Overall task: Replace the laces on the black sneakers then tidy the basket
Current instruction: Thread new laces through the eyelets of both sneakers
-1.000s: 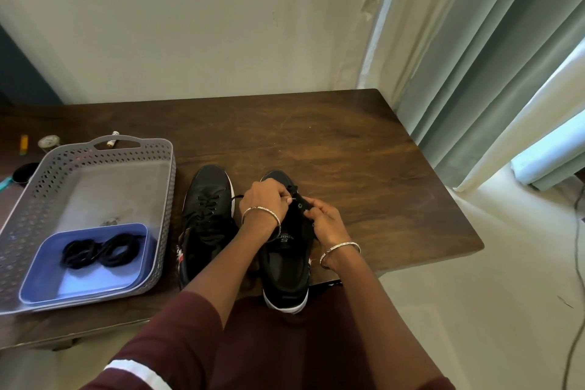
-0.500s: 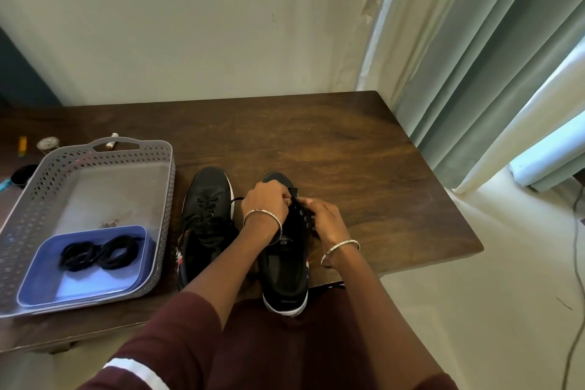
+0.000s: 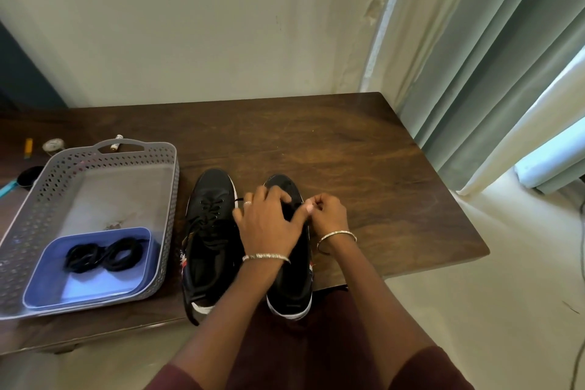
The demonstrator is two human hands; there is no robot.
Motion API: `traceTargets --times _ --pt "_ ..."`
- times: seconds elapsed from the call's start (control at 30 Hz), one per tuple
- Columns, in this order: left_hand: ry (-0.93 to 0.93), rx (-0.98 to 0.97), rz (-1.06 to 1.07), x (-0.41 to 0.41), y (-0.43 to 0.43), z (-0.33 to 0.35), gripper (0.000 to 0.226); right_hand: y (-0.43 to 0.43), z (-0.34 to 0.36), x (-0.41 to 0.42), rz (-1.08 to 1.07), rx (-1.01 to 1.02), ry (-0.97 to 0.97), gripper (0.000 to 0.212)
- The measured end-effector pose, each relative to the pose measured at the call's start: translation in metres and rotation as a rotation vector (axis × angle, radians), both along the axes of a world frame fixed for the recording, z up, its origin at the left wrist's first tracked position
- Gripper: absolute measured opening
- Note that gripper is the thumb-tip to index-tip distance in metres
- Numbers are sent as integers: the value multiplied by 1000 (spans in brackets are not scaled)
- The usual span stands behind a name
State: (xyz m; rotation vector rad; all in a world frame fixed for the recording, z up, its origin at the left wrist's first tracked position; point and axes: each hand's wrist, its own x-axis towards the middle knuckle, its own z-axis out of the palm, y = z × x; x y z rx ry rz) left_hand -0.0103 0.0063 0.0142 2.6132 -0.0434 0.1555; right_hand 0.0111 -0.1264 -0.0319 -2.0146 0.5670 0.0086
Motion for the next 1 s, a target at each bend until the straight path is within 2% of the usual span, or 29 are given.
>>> traceTargets --times 0.07,0.17,0.23,0.33,0.37,0.4,0.43,0.47,0.53,0.6,0.7,0.77,0.83,0.87,0.93,1.0 --pt "19 -20 1 -18 -4 -5 42 -3 1 0 -42 224 36 14" --pt "58 -119 16 -25 -2 -18 31 -4 19 1 -129 537 37 22" --pt "88 -173 38 -24 2 -23 27 -4 41 3 -148 756 -55 23" --pt "126 -266 89 -25 11 -32 28 -14 79 5 -141 1363 -302 23" --pt "122 -284 99 -27 13 -35 27 -18 88 7 -147 1476 -363 23" --pt "111 -296 103 -29 15 -37 28 -21 92 9 -150 1466 -378 22" --pt "89 -306 102 -31 16 -39 28 -24 93 10 -147 1321 -356 20" --pt "62 -318 98 -34 16 -40 29 -25 89 10 -127 1058 -306 17" --pt "23 -344 70 -37 15 -40 29 -25 74 7 -8 390 -168 14" --pt "7 -360 35 -38 14 -38 30 -23 54 2 180 -115 -63 22" --pt "-2 -369 6 -38 16 -39 34 -14 29 -3 457 -554 72 26" --pt "-2 -373 -3 -38 16 -39 35 -12 22 -2 450 -597 73 21" --pt "-3 -363 -4 -38 16 -39 34 -8 25 -2 370 -413 -49 14" --pt "-2 -349 -2 -37 17 -40 33 -4 30 -3 311 -217 -131 14" --pt "7 -320 0 -36 16 -42 33 1 49 -6 155 359 -275 20" --pt "23 -289 -2 -36 16 -43 34 0 71 -8 59 890 -332 25"
